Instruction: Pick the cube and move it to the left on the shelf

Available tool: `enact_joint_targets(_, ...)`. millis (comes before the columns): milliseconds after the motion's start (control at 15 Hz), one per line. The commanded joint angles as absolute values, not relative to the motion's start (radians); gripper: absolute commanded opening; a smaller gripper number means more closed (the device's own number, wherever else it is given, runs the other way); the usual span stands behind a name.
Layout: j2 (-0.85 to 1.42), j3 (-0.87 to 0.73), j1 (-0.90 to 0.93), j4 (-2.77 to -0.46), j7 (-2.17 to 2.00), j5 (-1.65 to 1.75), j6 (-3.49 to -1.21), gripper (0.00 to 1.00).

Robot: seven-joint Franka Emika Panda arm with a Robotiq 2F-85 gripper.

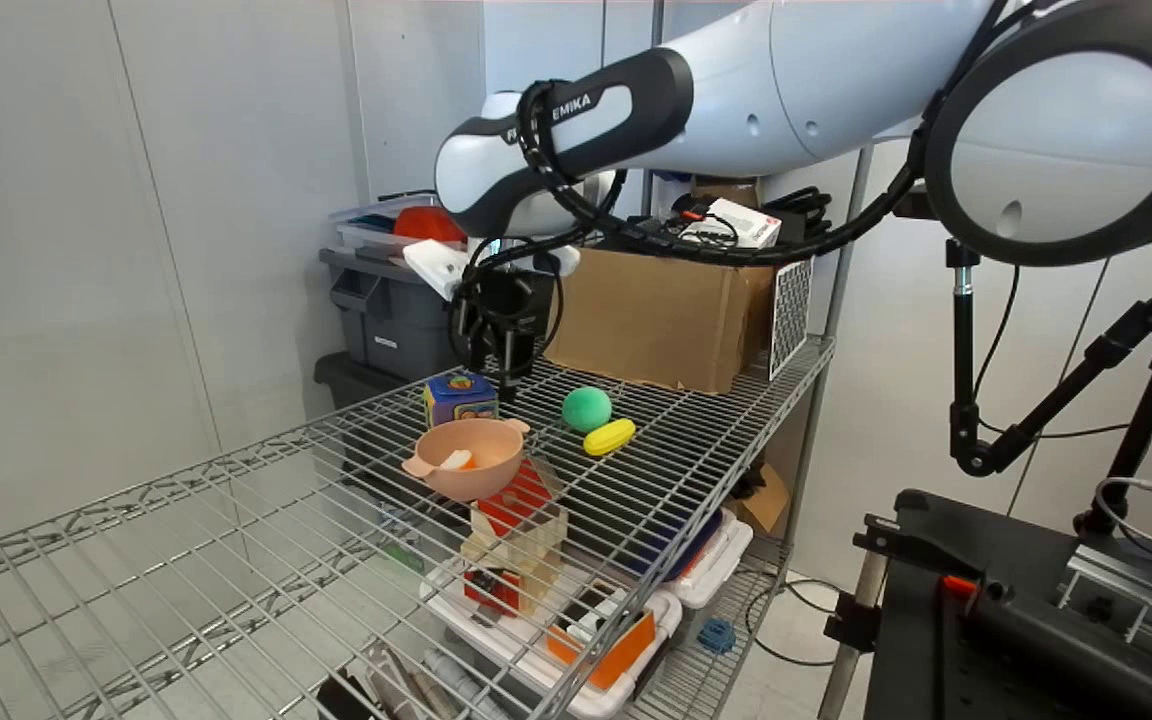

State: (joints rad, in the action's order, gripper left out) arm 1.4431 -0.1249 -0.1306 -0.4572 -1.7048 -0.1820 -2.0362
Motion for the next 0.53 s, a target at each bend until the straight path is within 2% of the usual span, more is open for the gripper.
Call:
enact_joint_targets(0, 1.472, -0.097, -0.139, -0.420, -1.726, -0.152, -2.077, 1.00)
enact_joint_targets(400, 1.475, -0.069, -0.143, -0.424, -1.725, -0.165, -2.077, 1.00)
enact_joint_targets(467, 1.475, -0.066, -0.143, -0.424, -1.724, -0.164, -2.076, 0.80)
